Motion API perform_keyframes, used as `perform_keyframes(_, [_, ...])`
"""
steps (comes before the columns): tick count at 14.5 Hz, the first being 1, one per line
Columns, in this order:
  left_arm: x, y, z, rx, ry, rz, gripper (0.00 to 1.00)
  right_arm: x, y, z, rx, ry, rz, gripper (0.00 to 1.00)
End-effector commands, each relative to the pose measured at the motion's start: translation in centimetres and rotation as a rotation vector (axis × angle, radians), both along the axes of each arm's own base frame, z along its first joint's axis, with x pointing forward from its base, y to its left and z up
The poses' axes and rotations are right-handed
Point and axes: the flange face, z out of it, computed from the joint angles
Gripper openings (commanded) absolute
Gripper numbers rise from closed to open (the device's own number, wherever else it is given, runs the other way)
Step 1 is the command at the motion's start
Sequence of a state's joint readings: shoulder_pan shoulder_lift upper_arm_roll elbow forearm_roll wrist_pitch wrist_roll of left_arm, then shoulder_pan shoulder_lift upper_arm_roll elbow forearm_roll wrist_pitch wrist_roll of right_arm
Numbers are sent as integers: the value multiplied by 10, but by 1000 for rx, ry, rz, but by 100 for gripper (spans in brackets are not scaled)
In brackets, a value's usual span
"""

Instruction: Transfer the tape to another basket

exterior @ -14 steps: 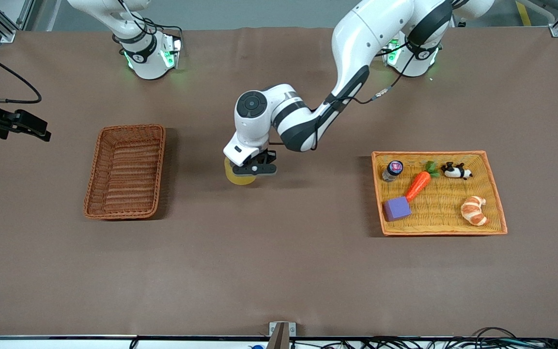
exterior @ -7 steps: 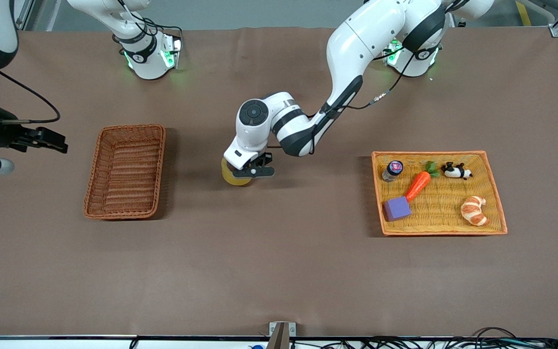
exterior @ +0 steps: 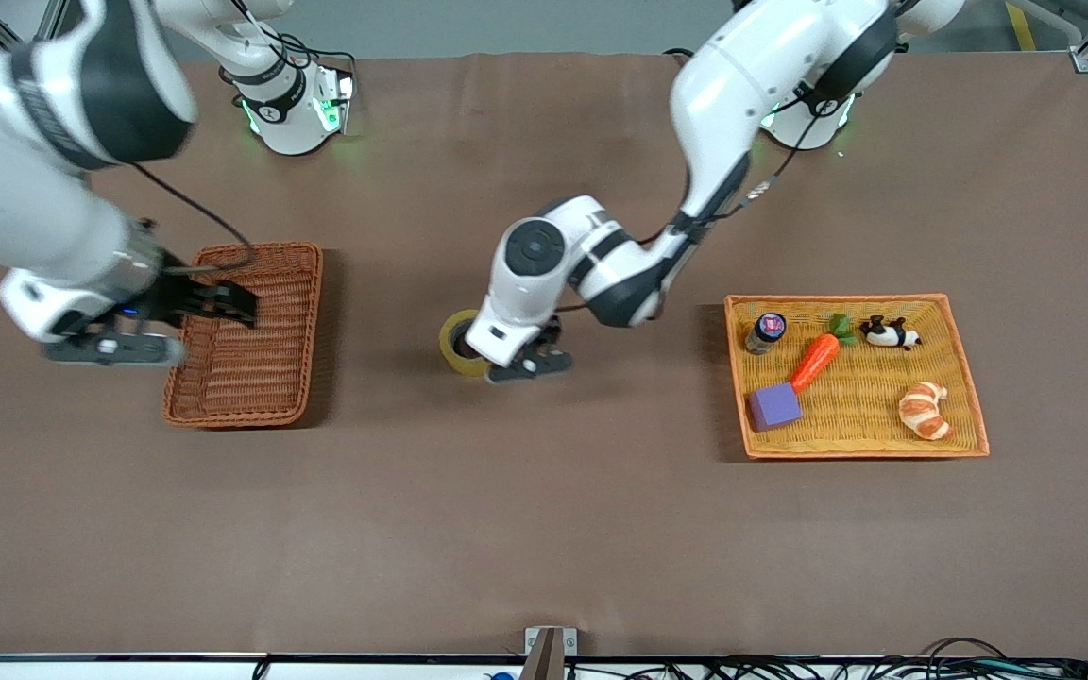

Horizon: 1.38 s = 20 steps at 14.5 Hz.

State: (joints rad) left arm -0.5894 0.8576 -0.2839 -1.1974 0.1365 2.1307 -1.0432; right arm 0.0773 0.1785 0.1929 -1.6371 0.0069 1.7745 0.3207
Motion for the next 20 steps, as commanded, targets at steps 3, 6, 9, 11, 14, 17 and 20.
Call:
perform_keyframes(3, [35, 106, 112, 77, 6, -60, 100, -32, 97, -91, 2, -17, -51, 100])
perform_keyframes(6, [36, 170, 163, 96, -43, -75, 100, -36, 139, -149, 21, 2, 17, 100])
perform_keyframes(9, [32, 229, 208, 121, -101, -135, 100, -46, 167, -189, -17, 4, 98, 100])
perform_keyframes(11, [26, 258, 226, 138, -121, -149, 100, -50, 174, -216, 0, 3, 109, 100])
perform_keyframes(14, [26, 316, 258, 116, -115, -154, 100, -64, 174, -243, 43, -45, 114, 100])
perform_keyframes(17, [21, 367, 284, 130, -89, -212, 100, -72, 172, -263, 49, -41, 120, 100])
perform_keyframes(20, [15, 413, 312, 145, -113, -250, 100, -74, 175, -282, 47, -31, 129, 100])
